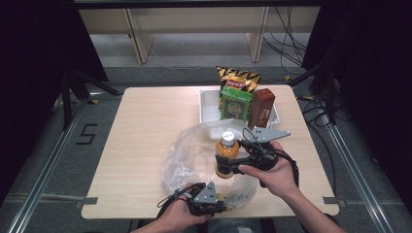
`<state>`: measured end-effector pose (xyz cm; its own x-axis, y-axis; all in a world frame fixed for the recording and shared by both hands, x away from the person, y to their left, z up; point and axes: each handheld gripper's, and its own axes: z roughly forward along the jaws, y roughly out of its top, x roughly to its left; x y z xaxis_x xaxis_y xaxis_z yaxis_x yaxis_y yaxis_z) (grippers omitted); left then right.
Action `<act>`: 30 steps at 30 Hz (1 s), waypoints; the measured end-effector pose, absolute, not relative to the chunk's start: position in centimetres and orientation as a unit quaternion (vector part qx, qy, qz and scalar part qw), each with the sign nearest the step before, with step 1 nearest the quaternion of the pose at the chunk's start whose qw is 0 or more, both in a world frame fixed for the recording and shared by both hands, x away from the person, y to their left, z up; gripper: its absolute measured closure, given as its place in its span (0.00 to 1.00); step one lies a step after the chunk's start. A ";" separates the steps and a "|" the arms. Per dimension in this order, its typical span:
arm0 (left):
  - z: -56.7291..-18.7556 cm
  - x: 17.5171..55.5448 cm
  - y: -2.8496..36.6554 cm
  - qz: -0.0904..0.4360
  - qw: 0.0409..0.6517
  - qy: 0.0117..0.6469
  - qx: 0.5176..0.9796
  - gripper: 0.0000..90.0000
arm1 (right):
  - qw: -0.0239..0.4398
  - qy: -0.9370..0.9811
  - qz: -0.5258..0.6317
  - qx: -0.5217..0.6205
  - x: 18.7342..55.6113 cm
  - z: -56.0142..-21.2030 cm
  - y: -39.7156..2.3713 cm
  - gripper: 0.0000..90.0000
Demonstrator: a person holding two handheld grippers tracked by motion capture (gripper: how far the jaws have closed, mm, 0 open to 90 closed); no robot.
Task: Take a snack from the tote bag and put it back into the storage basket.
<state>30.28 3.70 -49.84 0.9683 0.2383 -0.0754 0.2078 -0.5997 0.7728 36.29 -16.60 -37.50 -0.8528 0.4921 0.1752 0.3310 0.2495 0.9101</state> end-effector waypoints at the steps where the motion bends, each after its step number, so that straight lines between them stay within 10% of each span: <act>1: -49.8 30.2 3.7 0.021 0.427 0.126 0.895 0.91 | 0.068 0.789 0.551 0.263 36.3 -37.5 -16.6 0.34; 30: -50.1 30.3 3.7 0.014 0.421 0.132 0.897 0.91 | 0.116 0.742 0.590 0.297 39.4 -31.7 -17.3 0.35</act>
<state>30.26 3.70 -50.12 0.9650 0.2479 -0.0855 0.2241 -0.6104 0.7598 39.39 -17.35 -31.75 -0.7971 0.5771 0.1779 0.3037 0.1284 0.9441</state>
